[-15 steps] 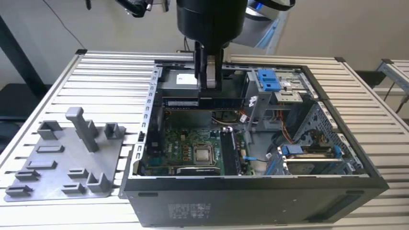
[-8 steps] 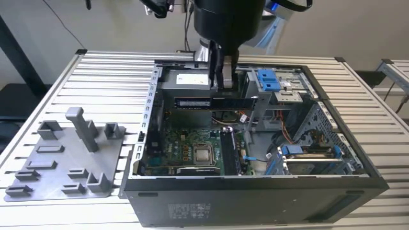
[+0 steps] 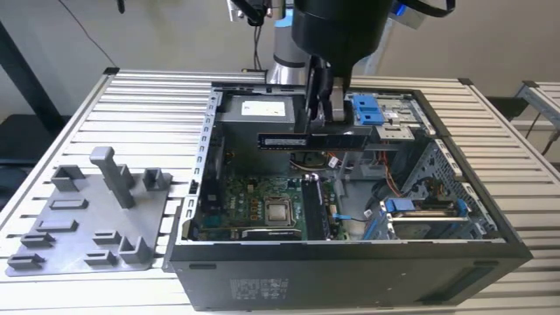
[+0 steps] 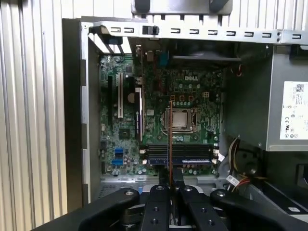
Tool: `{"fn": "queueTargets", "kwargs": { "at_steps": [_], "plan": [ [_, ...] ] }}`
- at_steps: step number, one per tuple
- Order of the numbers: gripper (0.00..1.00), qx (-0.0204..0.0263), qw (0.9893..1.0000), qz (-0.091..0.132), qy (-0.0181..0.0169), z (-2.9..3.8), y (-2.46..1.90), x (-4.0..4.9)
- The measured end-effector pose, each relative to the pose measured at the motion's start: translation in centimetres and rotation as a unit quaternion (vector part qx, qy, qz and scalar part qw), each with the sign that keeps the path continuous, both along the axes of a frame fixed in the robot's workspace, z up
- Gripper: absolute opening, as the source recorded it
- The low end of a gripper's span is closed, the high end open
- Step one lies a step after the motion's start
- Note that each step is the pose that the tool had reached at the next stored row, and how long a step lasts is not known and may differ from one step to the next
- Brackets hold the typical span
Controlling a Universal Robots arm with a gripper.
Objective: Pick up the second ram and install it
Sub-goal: 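Pick up the second ram and move it above second insertion slot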
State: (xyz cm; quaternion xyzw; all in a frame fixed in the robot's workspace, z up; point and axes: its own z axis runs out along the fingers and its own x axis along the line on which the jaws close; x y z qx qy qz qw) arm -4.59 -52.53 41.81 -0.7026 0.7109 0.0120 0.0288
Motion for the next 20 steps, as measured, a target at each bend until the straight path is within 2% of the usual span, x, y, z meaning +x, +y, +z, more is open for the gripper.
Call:
{"fn": "queueTargets", "kwargs": {
  "at_steps": [11,18,20],
  "plan": [
    [0.14,0.0000,1.0000,0.000,0.0000,0.00,-0.02,2.67],
    [0.14,0.0000,1.0000,0.000,0.0000,0.00,0.00,2.78],
    [0.14,0.0000,1.0000,0.000,-0.0001,0.00,0.29,2.78]
  ]
}}
